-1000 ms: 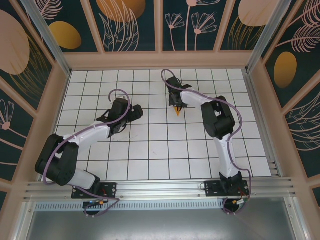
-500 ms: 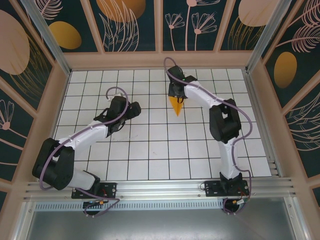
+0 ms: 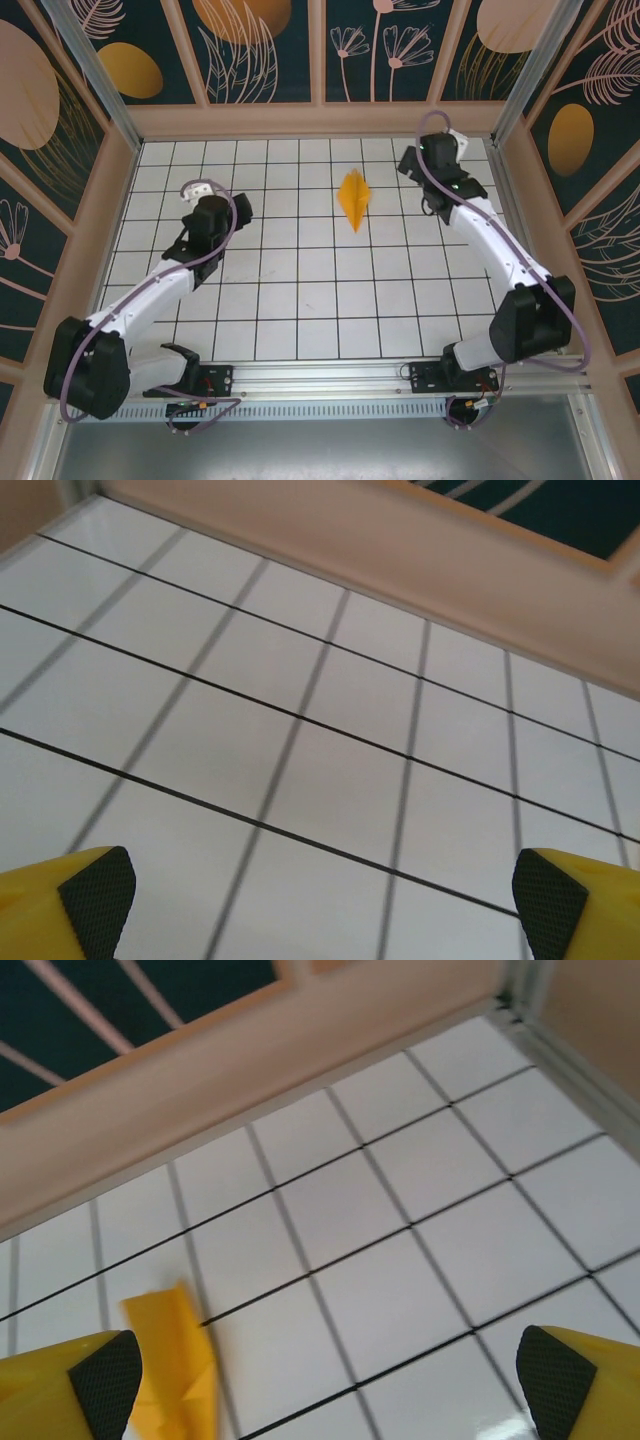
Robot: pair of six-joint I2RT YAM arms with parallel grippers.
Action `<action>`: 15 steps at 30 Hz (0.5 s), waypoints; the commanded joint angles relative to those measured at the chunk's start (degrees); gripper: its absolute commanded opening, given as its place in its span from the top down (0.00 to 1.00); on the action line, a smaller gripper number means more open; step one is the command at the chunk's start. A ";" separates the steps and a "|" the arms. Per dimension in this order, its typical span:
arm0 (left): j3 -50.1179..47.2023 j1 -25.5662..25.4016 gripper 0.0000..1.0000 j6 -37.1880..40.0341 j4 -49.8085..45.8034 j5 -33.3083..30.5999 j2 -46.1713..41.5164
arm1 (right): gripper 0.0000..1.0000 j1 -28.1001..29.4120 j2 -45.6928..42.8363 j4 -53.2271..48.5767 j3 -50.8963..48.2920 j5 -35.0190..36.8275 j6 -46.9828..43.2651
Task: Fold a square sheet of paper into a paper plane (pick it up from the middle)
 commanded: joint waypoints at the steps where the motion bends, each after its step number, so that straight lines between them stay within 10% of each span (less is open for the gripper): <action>1: -4.78 2.62 0.02 3.99 6.44 -7.09 -3.37 | 0.01 -3.85 -4.18 6.36 -7.54 3.56 -0.18; 15: -22.14 13.43 0.02 18.49 31.07 -8.39 -6.14 | 0.01 -15.51 -11.94 40.74 -41.46 1.72 -8.26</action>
